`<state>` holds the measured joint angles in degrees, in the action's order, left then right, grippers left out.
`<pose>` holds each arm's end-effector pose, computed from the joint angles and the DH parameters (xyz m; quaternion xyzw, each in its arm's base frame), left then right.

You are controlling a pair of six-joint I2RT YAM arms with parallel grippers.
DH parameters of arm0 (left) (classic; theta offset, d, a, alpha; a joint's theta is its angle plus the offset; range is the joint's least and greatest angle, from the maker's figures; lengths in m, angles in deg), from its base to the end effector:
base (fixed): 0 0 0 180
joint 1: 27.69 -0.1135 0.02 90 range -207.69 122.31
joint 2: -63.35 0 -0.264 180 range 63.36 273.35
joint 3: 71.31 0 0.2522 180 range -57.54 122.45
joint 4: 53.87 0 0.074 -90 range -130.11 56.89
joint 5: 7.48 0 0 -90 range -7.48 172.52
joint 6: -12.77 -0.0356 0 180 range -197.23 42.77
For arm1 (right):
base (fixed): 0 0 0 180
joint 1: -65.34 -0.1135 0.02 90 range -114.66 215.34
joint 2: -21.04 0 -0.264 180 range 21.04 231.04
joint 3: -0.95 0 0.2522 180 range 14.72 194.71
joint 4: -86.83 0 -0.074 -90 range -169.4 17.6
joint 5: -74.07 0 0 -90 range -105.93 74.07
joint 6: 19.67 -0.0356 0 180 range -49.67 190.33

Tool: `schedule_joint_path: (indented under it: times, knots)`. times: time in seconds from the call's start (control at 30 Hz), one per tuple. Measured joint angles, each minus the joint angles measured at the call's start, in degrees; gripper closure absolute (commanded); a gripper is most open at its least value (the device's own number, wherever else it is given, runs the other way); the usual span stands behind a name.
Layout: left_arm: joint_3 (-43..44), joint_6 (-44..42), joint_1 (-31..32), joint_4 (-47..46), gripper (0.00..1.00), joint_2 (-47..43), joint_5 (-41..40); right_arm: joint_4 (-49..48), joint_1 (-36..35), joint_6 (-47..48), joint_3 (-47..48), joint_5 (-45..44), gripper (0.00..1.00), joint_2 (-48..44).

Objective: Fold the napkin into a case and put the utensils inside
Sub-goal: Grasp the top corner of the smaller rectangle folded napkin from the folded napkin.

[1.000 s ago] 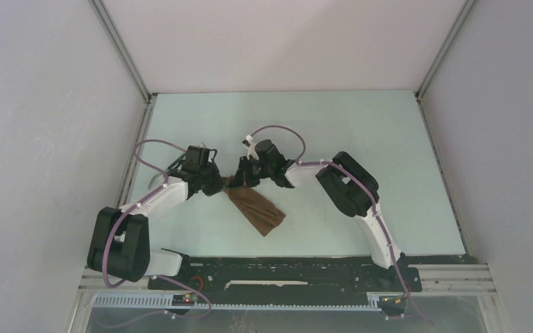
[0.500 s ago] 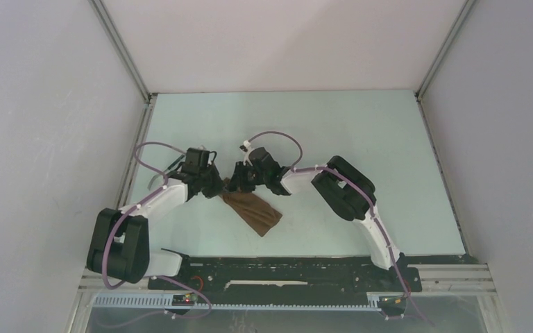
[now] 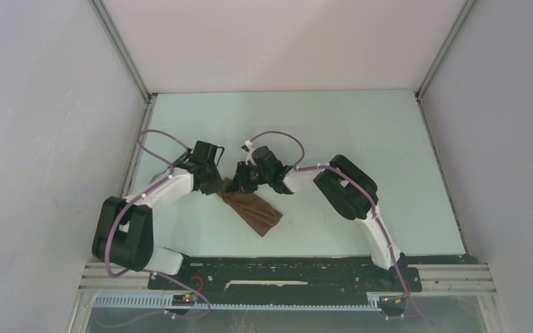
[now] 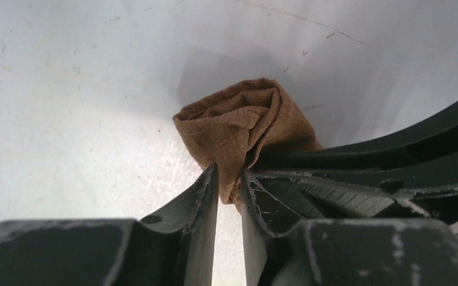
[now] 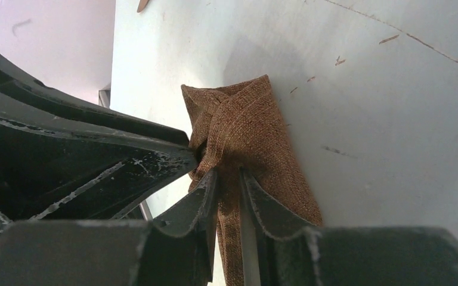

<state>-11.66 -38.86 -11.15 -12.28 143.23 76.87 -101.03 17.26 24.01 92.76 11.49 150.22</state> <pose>0.2521 -0.0712 0.1897 -0.1952 0.9489 -0.0697 0.2378 0.3079 0.3675 0.1131 -0.1323 0.8373 0.4982 0.1823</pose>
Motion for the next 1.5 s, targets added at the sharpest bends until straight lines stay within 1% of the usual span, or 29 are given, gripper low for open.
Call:
schedule_joint_path:
  times: [0.17,0.3,0.5,0.53,0.63,0.67,0.7,0.83,0.93,1.1,1.17,1.27,1.43,1.5]
  knots:
    - [4.3,-0.4,2.3,2.1,0.77,4.3,-3.4,-0.1,0.0,0.0,0.0,0.3,0.74,0.0]
    - [5.2,-0.5,3.4,2.8,0.82,5.6,-5.0,-0.1,0.0,0.0,0.0,0.6,0.74,0.0]
    - [5.2,-0.5,3.8,3.8,0.8,6.0,-6.6,-0.2,0.0,0.0,0.0,1.2,0.74,0.0]
    - [5.2,-0.7,3.9,4.0,0.81,6.0,-6.7,-0.3,0.0,0.0,0.0,1.2,0.74,0.0]
    - [5.2,-1.0,3.9,4.2,0.96,6.1,-6.9,-0.5,0.0,0.0,0.0,1.5,0.74,0.0]
    - [5.2,-1.0,3.9,4.3,0.99,6.1,-6.9,-0.5,0.0,0.1,0.0,1.5,0.74,0.0]
    - [5.2,-1.1,3.9,4.3,1.0,6.1,-7.0,-0.5,0.0,0.1,0.0,1.6,0.74,0.0]
    - [5.2,-1.4,4.0,4.2,1.0,5.6,-6.6,-0.5,-0.1,0.3,0.0,1.6,0.73,0.0]
    - [4.9,-1.5,3.7,4.2,1.0,3.8,-5.4,-0.5,-0.2,0.6,0.0,1.6,0.75,0.0]
    - [1.6,-1.8,1.2,1.3,1.0,1.0,0.8,-0.4,-0.5,1.5,0.9,2.1,0.8,0.4]
    - [0.2,-1.5,0.0,0.2,1.0,1.0,3.9,0.1,-1.0,2.9,2.6,1.9,0.79,1.2]
    - [-0.5,-1.2,-0.7,-0.5,1.0,1.0,5.7,0.7,-1.6,4.6,3.7,1.1,0.8,2.4]
    - [-0.8,-0.8,-1.3,-1.1,1.0,0.9,5.8,4.9,-2.8,5.8,7.1,-3.2,0.82,3.2]
    - [-0.8,-0.7,-1.5,-1.3,1.0,0.5,5.8,4.7,-3.4,5.1,6.9,-5.4,0.81,3.1]
